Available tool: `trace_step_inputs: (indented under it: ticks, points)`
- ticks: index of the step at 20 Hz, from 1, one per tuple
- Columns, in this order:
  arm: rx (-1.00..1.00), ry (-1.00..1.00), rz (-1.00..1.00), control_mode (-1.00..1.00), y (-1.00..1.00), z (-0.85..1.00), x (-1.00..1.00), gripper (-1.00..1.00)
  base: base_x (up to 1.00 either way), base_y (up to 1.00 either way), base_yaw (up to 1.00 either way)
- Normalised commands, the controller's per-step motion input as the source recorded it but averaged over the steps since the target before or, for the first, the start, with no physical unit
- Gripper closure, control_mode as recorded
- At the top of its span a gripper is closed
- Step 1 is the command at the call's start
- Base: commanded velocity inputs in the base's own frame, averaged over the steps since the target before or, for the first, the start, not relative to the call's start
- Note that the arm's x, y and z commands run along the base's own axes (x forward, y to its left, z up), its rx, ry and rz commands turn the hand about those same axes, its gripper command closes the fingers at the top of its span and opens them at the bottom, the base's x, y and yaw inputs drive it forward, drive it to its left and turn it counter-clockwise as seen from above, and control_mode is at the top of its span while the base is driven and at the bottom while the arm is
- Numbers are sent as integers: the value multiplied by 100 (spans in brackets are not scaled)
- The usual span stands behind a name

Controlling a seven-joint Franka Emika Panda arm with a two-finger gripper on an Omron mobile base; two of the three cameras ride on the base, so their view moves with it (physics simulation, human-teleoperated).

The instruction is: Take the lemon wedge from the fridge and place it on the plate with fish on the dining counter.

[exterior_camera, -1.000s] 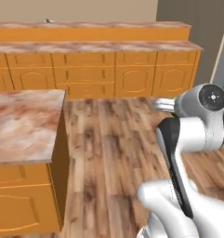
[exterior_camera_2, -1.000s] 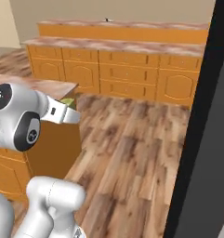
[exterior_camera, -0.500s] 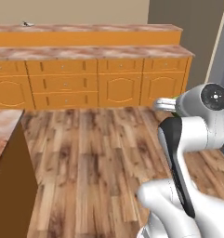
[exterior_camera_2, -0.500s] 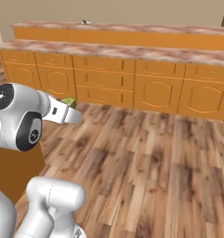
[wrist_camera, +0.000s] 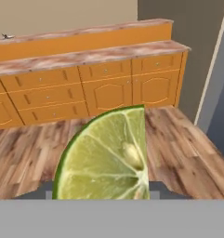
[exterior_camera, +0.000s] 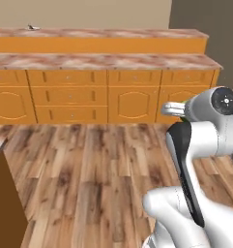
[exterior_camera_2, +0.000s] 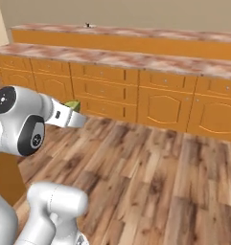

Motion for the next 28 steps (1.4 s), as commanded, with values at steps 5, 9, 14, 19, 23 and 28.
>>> trace_step_inputs:
  ticks: [5, 9, 14, 19, 23, 28]
  points:
    - [0, 0, 0, 100, 0, 0, 0, 100, 100, 0, 48]
    - [0, 0, 0, 100, 0, 0, 0, 100, 100, 0, 54]
    - [0, 0, 0, 100, 0, 0, 0, 100, 100, -26, 46]
    - [0, 0, 0, 100, 0, 0, 0, 100, 100, -25, 52]
    - [0, 0, 0, 100, 0, 0, 0, 100, 100, -26, 54]
    - [0, 0, 0, 100, 0, 0, 0, 100, 100, -23, 56]
